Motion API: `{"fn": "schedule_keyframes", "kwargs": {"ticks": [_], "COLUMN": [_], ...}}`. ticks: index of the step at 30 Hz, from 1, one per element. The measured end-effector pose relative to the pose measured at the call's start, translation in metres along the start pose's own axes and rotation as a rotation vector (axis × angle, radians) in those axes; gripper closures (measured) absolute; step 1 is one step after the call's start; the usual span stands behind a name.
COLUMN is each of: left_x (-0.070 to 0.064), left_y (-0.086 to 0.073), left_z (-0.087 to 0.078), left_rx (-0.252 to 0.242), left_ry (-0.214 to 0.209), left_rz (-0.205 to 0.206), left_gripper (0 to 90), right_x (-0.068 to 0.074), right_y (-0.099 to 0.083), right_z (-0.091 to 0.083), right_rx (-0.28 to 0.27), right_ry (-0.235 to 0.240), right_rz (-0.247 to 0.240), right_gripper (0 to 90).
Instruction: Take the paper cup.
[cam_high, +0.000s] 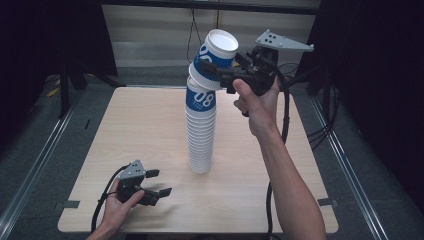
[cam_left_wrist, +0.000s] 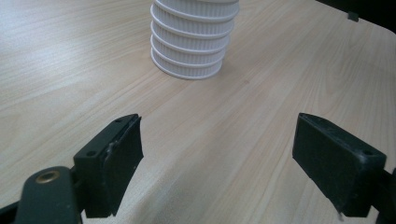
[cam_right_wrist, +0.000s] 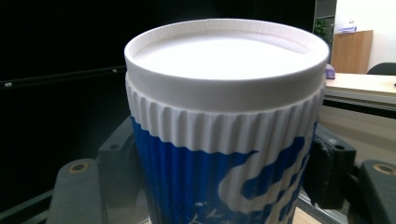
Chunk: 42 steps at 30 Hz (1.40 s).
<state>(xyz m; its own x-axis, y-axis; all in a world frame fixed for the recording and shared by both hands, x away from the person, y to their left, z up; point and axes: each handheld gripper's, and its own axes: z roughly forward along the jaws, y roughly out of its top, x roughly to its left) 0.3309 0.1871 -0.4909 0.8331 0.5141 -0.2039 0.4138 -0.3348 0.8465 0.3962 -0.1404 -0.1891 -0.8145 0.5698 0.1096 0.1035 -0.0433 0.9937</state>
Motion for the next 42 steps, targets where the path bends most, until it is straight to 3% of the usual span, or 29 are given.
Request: {"fn": "schedule_keyframes", "kwargs": {"ticks": [12,22,24,34,39,42], "left_x": [0.000,0.001,0.000,0.000,-0.002,-0.006], "left_y": [0.000,0.001,0.000,0.004,0.006,0.009], "left_z": [0.001,0.004,0.004,0.003,0.003,0.007], "left_rx": [0.000,-0.008,-0.024,-0.053,-0.065,-0.059], "left_ry": [-0.001,-0.012,-0.023,-0.005,0.007,-0.013], "left_rz": [0.001,-0.005,-0.017,-0.037,-0.025,-0.018], "left_gripper": [15.9,16.3,16.3,16.2,16.1,16.1], "right_x": [-0.009,-0.016,-0.017,-0.016,-0.017,-0.021], "right_y": [0.006,-0.012,-0.019,-0.055,-0.073,-0.089], "right_z": [-0.035,-0.057,-0.062,-0.067,-0.071,-0.073], "right_rx": [-0.005,0.046,0.062,0.131,0.149,0.173], "right_ry": [-0.061,-0.102,-0.107,-0.107,-0.099,-0.104], "right_rz": [-0.013,-0.015,-0.015,-0.003,0.012,0.033], "right_gripper": [27.2,27.1,27.1,27.1,27.1,27.1]}}
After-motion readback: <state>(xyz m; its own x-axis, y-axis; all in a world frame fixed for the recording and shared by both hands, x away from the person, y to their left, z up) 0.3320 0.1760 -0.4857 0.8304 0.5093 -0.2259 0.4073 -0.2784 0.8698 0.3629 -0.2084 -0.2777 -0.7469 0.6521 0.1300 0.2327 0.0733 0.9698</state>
